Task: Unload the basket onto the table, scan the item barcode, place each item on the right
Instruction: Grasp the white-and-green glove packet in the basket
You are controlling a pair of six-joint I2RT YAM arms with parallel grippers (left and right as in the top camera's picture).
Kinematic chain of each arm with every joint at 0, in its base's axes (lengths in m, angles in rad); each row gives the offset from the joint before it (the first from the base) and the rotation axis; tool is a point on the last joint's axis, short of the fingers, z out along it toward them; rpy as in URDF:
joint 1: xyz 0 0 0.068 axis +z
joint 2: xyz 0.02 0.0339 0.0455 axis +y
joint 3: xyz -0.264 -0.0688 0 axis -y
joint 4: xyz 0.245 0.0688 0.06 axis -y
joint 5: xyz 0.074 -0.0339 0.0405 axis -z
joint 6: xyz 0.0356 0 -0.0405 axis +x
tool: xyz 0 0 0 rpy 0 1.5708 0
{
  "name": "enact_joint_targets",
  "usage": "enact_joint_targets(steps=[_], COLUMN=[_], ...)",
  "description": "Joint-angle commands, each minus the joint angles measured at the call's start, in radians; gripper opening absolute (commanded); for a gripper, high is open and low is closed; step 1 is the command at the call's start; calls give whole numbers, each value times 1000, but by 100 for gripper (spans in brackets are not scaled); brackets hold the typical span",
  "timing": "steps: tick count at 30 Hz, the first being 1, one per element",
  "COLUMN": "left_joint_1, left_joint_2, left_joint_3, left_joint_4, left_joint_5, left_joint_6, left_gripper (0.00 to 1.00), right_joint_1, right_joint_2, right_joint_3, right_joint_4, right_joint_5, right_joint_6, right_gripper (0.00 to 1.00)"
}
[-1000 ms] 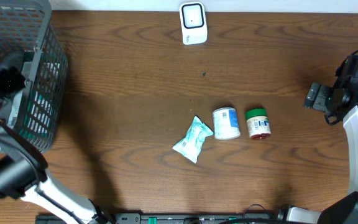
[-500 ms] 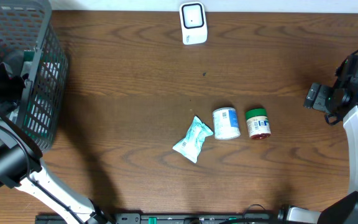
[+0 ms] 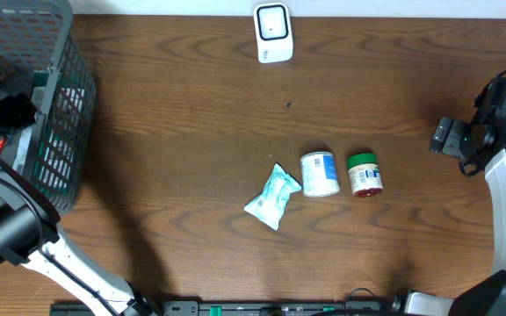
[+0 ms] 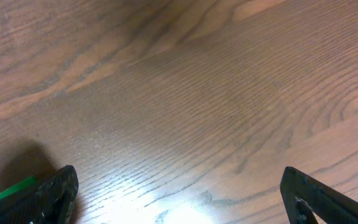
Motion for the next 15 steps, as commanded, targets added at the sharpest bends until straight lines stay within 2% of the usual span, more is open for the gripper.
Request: enact_joint_targets(steps=[1, 11, 15], left_joint_1=[1, 0, 0], left_joint_2=[19, 99, 82], left_joint_3=[-70, -109, -108], left_joint_4=[31, -30, -61], left_joint_5=[-54, -6, 95], left_joint_6=[26, 14, 14], left_gripper=[93, 92, 81], right_joint_1=[-4, -4, -4], right_joint_2=[-5, -5, -5], right_joint_3=[11, 11, 11], right_joint_4=[-1, -1, -1], right_joint_5=[9, 9, 9], right_joint_6=[-6, -6, -6], right_gripper=[99, 99, 99])
